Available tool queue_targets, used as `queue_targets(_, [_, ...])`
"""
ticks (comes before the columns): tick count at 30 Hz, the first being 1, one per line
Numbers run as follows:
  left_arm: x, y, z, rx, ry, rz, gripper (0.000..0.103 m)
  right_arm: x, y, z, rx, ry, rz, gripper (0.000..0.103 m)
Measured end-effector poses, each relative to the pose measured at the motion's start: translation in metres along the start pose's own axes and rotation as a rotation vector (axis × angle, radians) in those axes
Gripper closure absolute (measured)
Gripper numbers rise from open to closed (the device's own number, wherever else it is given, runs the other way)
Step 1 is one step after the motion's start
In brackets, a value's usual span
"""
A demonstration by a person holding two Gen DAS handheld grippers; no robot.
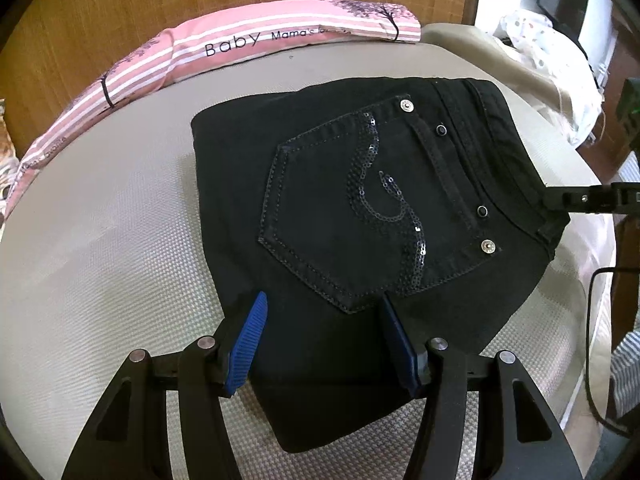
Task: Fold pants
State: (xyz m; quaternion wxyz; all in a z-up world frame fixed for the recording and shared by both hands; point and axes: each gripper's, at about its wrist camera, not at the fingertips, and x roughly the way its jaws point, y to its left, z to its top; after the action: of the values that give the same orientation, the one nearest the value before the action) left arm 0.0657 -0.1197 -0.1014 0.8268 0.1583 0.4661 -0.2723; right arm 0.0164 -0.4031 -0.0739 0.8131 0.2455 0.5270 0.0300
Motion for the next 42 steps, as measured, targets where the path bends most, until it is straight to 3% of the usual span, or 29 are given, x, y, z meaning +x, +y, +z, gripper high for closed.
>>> queue_targets(11, [-0.01,0.008,0.02,-0.011,-0.056,0.098,0.044,-0.02,0.03,0.027,-0.097,-0.094,-0.081,0.071])
queue_targets(21, [0.003,0.037,0.072,-0.079,-0.11,0.158,0.044,-0.005,0.059,0.064,-0.143,-0.168,-0.105,0.071])
queue_targets(27, [0.033,0.047,0.089,-0.096,-0.077,0.1,0.04,0.019,0.051,0.082,-0.148,-0.166,-0.145,0.07])
queue_targets(33, [0.05,0.059,0.09,-0.101,-0.039,0.049,0.03,0.047,0.029,0.08,-0.071,-0.101,-0.076,0.069])
queue_targets(38, [0.043,0.071,0.088,-0.172,-0.031,-0.004,0.029,0.04,0.026,0.079,-0.079,-0.105,-0.074,0.049])
queue_targets(42, [0.024,0.08,0.073,-0.191,-0.013,-0.044,0.029,0.033,0.016,0.073,-0.063,-0.057,-0.003,0.04])
